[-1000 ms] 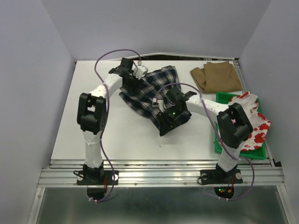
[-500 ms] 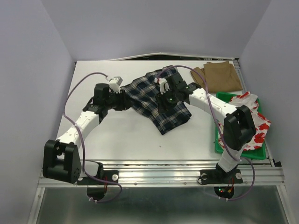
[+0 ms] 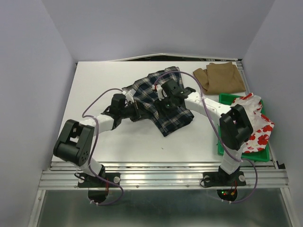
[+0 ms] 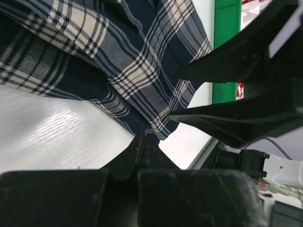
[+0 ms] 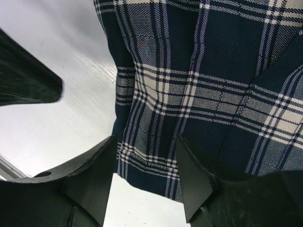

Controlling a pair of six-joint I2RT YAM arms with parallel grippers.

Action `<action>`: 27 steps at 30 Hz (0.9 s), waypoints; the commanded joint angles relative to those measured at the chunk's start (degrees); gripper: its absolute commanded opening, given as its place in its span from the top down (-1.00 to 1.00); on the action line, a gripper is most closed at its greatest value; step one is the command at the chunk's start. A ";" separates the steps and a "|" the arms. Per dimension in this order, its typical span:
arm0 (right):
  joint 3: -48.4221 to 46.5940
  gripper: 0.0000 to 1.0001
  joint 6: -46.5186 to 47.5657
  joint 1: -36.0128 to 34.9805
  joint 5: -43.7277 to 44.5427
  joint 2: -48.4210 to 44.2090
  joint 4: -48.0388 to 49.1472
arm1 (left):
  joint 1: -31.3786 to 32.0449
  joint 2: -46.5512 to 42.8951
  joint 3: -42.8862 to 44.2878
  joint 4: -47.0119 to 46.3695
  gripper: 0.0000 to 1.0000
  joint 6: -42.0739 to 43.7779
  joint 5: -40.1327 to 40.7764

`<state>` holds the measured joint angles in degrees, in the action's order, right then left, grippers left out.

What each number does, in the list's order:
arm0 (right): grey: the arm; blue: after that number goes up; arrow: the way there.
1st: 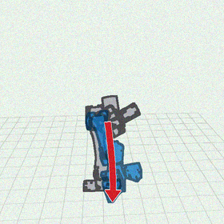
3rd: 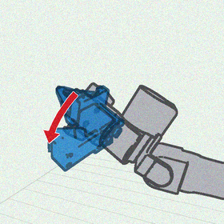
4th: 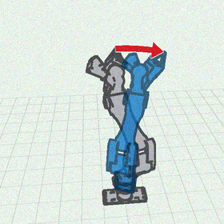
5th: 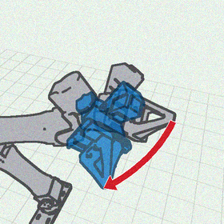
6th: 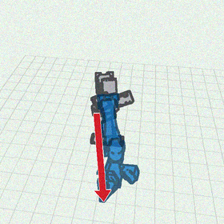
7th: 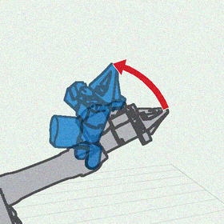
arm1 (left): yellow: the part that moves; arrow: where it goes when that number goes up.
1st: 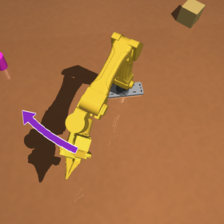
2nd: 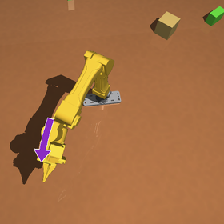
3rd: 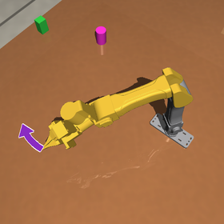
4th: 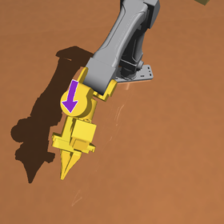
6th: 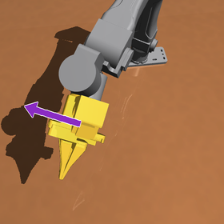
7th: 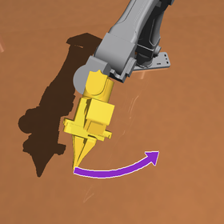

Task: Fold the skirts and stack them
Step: Fold the skirt

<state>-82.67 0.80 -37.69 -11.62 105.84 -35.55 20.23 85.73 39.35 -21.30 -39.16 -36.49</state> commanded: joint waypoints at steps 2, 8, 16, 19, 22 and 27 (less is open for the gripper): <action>0.32 -0.17 -0.27 -0.98 2.74 0.68 0.48 | 2.36 7.41 4.14 -6.74 1.00 -5.49 -2.71; 0.14 -0.15 -0.53 -2.65 3.53 2.53 1.27 | 3.41 14.81 6.26 -7.00 1.00 -6.99 -2.80; -0.65 -0.04 -0.62 -4.50 7.48 4.90 1.89 | 3.15 18.59 7.58 -4.02 1.00 -5.85 -0.07; -0.47 0.04 -0.53 -4.50 9.68 7.18 2.24 | 3.06 18.86 7.84 -2.96 1.00 -5.49 0.45; 0.32 0.23 -0.53 -4.50 10.30 8.32 2.68 | 3.06 18.94 8.11 -2.34 1.00 -4.97 1.07; -0.73 0.50 -0.62 -4.50 9.07 7.28 2.94 | 2.71 19.91 8.81 -1.64 1.00 -4.26 1.16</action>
<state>-82.67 0.36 -41.69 -3.29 114.06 -34.63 23.40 105.12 46.04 -23.22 -44.88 -35.77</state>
